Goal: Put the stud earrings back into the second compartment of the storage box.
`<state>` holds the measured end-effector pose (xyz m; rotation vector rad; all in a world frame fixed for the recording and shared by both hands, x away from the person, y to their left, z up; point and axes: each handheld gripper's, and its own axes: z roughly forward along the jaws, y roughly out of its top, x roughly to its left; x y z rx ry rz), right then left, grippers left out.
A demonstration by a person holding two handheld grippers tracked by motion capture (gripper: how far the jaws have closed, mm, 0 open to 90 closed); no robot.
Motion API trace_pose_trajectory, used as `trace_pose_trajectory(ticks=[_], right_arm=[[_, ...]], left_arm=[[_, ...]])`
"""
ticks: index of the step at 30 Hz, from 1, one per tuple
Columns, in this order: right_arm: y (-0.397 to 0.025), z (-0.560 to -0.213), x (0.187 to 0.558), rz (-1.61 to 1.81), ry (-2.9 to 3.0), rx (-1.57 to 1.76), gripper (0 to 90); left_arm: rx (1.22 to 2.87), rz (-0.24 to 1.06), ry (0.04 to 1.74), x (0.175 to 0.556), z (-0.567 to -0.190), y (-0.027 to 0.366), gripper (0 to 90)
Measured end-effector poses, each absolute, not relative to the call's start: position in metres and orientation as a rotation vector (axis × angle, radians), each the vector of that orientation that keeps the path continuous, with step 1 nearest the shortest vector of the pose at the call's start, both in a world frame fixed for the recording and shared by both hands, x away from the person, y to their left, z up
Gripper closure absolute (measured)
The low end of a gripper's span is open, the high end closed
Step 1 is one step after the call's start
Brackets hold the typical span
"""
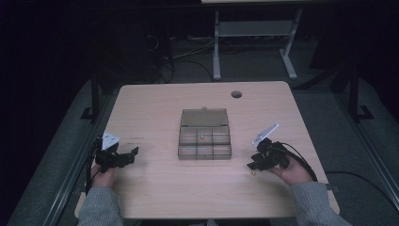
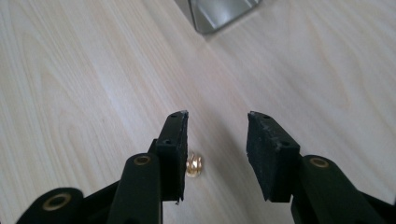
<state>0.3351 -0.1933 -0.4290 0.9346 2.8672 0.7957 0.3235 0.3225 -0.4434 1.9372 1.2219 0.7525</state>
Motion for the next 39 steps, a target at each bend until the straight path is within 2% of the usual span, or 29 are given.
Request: trace_pose_trajectory(ticks=[8,15,24,29,39], right_arm=[[-0.203,-0.440,0.320,0.822,2.845,0.960,59.3],[-0.202,-0.446,0.313,0.784,2.860,0.944,63.6],[-0.192,-0.448,0.313,0.735,2.869,0.921,72.9],[-0.193,-0.448,0.312,0.724,2.862,0.918,80.8],[-0.197,-0.448,0.312,0.739,2.852,0.936,81.5]], left_arm=[[1.943,0.756,1.221,0.324,-0.444,0.322,13.8],[1.940,0.760,1.218,0.324,-0.443,0.323,13.8],[1.931,0.762,1.218,0.324,-0.443,0.323,13.8],[1.929,0.760,1.217,0.324,-0.443,0.322,13.8],[1.929,0.762,1.217,0.324,-0.443,0.323,13.8]])
